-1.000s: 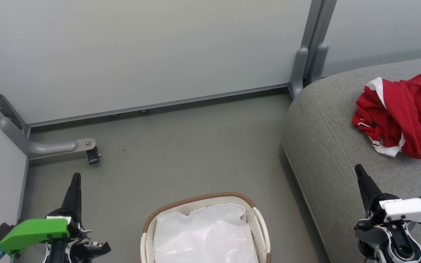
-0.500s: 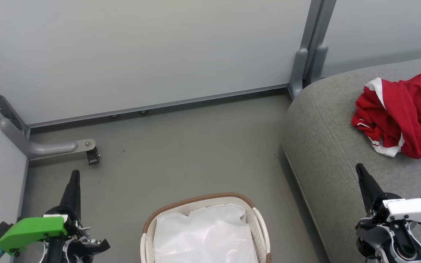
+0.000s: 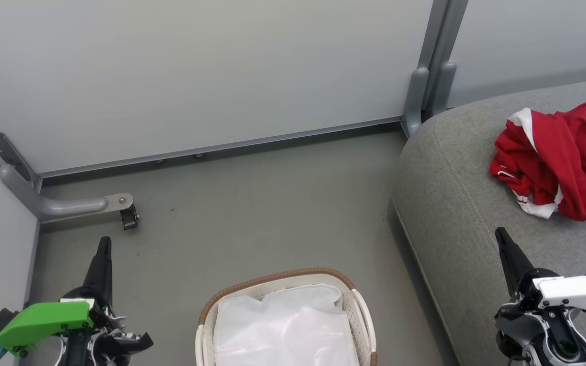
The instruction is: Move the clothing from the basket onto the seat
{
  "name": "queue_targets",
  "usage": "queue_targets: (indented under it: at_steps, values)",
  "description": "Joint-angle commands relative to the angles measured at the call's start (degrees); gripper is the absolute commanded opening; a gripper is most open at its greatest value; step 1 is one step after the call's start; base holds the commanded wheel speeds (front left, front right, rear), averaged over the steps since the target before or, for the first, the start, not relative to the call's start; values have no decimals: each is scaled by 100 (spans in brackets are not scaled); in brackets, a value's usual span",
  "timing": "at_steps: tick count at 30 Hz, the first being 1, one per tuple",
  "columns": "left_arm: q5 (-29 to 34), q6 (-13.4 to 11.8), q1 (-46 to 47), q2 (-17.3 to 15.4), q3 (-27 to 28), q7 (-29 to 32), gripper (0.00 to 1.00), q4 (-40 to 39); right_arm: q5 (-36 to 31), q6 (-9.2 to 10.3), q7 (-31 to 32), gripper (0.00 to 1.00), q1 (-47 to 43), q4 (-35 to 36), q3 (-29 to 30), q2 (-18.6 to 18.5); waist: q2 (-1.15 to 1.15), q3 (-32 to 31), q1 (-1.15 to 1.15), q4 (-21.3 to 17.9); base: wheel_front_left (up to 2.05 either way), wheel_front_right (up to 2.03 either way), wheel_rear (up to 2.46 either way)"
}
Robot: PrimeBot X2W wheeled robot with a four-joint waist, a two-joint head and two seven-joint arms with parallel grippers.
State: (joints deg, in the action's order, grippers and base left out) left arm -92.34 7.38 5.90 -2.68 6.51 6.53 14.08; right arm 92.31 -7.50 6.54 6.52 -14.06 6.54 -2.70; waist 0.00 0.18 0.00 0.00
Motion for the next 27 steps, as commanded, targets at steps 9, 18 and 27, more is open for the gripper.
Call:
queue_targets:
  at_steps: [9,18,27]
  values:
    - [-15,23,68,-38,13,21,0,-11,19,1,19,0,-61,17,11,-34,0,0,0,0,0,0,0]
    - [-16,23,68,-38,12,21,0,-11,19,1,19,0,-61,17,10,-34,0,0,0,0,0,0,0]
    - [-16,23,68,-38,12,21,0,-11,20,1,19,0,-61,17,10,-34,0,0,0,0,0,0,0]
